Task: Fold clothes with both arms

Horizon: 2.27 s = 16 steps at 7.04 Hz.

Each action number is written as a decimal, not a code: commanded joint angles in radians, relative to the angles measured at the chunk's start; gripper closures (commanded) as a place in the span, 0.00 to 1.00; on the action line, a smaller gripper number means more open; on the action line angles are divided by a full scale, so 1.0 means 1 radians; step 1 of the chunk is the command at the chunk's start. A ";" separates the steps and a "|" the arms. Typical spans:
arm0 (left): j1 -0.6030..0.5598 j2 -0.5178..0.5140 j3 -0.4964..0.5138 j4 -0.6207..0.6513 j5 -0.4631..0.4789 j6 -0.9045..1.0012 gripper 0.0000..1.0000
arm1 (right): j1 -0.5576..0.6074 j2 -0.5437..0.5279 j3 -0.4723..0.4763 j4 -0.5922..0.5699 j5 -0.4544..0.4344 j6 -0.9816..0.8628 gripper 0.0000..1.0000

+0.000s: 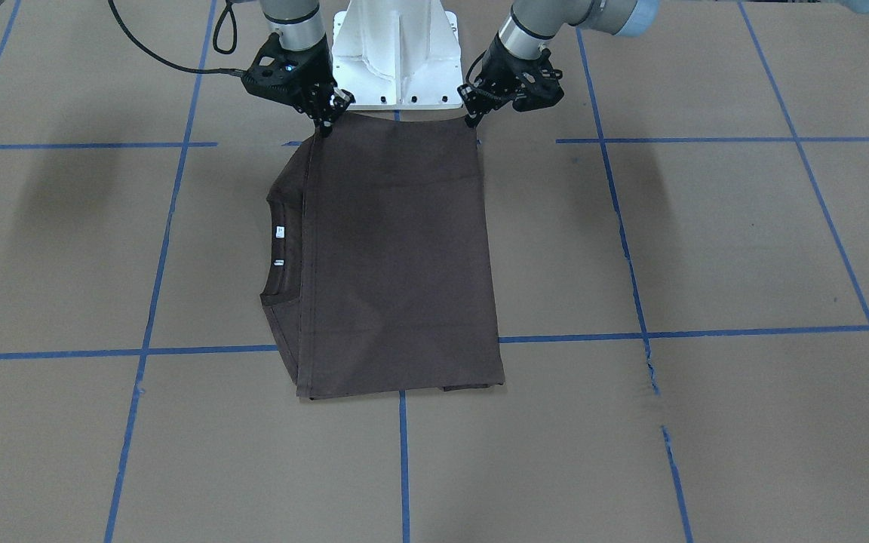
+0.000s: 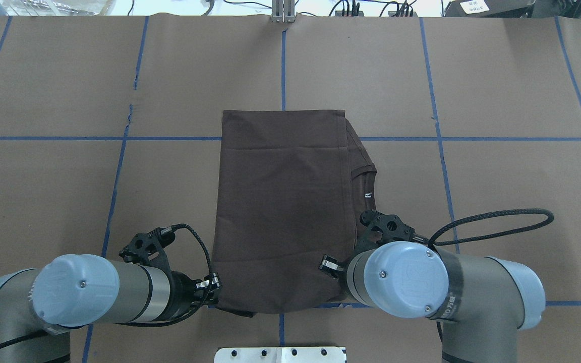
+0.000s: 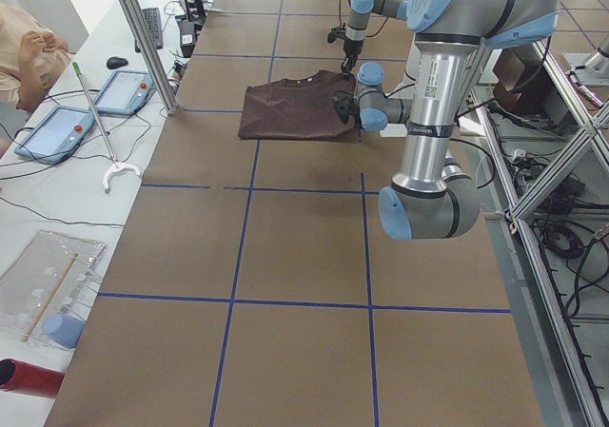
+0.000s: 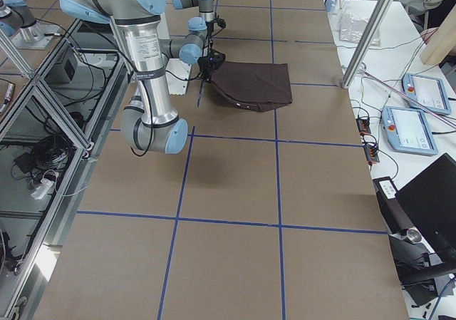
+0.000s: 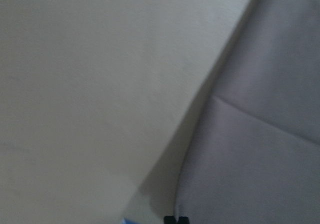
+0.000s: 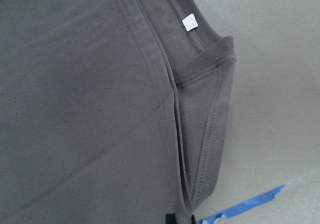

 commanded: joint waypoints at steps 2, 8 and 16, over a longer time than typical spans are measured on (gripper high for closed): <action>-0.094 -0.177 -0.029 0.255 -0.020 0.045 1.00 | 0.085 0.019 0.067 -0.062 0.008 0.000 1.00; -0.352 -0.352 0.299 0.120 0.043 0.352 1.00 | 0.429 0.232 -0.405 0.188 0.210 -0.059 1.00; -0.545 -0.400 0.642 -0.205 0.037 0.450 0.42 | 0.704 0.456 -1.006 0.541 0.472 -0.333 0.00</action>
